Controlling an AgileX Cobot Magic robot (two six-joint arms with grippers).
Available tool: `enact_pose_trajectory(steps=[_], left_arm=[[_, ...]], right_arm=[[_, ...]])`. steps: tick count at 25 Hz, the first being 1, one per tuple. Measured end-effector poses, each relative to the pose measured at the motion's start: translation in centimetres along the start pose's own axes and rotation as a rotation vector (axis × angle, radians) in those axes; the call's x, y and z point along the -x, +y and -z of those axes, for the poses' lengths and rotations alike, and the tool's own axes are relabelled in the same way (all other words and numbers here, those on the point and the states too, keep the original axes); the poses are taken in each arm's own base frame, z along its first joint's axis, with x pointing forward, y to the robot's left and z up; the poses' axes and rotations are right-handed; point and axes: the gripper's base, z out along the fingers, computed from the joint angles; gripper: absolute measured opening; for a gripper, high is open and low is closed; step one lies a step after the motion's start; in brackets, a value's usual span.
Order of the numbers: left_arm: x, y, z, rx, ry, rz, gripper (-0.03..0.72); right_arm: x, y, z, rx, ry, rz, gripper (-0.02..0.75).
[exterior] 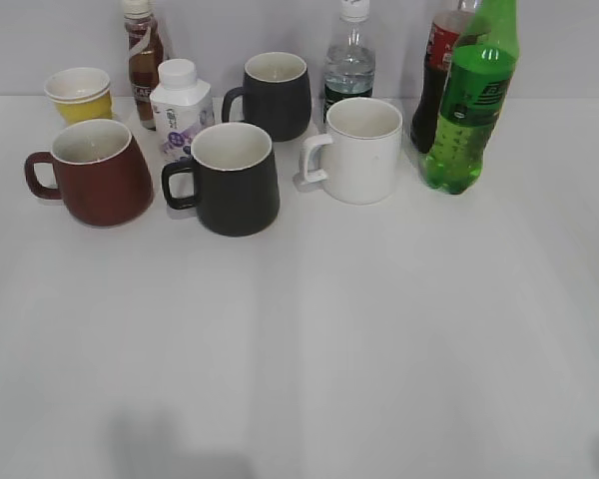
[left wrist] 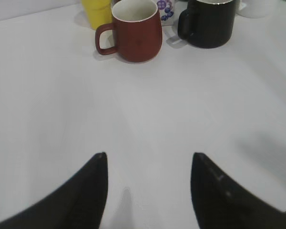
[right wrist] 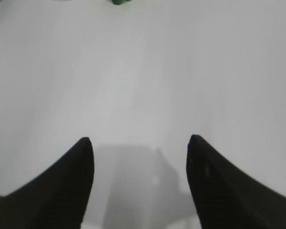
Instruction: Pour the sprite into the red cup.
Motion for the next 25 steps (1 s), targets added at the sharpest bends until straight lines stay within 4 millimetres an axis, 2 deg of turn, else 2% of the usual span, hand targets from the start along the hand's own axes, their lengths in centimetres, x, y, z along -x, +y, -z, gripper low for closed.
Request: enact_pose_trajectory(steps=[10, 18, 25], left_arm=[[-0.02, 0.00, 0.03, 0.012, -0.004, 0.006, 0.427], [-0.33, -0.20, 0.54, 0.224, -0.027, 0.111, 0.425], [-0.34, -0.22, 0.53, 0.253, -0.026, 0.125, 0.425]], right_arm=[[0.03, -0.04, 0.00, -0.044, -0.001, -0.024, 0.461], [-0.51, 0.05, 0.97, -0.114, -0.070, -0.050, 0.461], [-0.51, 0.10, 0.99, -0.110, -0.074, -0.053, 0.461]])
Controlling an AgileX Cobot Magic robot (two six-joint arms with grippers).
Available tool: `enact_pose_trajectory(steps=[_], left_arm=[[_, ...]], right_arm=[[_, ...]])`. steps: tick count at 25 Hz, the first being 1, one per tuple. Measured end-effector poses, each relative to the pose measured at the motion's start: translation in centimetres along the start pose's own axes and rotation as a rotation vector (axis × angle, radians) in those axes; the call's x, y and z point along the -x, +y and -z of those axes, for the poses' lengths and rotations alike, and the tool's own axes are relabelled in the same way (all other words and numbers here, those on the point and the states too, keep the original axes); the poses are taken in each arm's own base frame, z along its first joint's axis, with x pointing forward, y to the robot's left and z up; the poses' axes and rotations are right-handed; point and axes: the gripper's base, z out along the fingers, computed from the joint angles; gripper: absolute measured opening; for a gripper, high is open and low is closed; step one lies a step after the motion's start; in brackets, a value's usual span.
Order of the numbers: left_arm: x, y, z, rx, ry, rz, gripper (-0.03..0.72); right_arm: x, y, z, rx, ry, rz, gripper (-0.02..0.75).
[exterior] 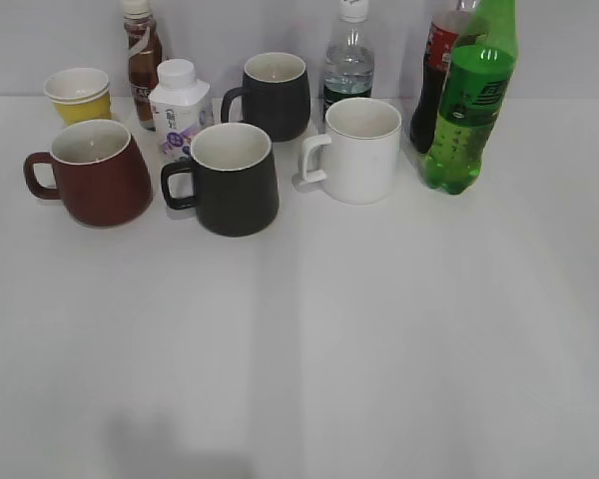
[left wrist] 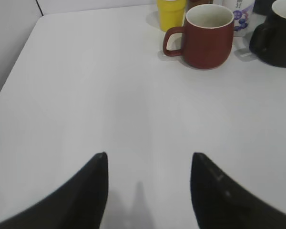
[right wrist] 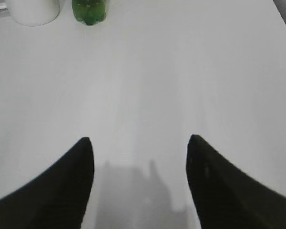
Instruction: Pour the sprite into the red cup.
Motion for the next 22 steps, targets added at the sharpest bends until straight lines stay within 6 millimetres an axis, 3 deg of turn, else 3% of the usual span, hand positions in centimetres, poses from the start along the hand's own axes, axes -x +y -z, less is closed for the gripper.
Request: enact_pose_trajectory(steps=[22], left_arm=[[0.00, 0.01, 0.00, -0.006, 0.000, -0.003, 0.418]], right_arm=[[0.00, 0.00, 0.00, 0.000, 0.000, 0.000, 0.459]])
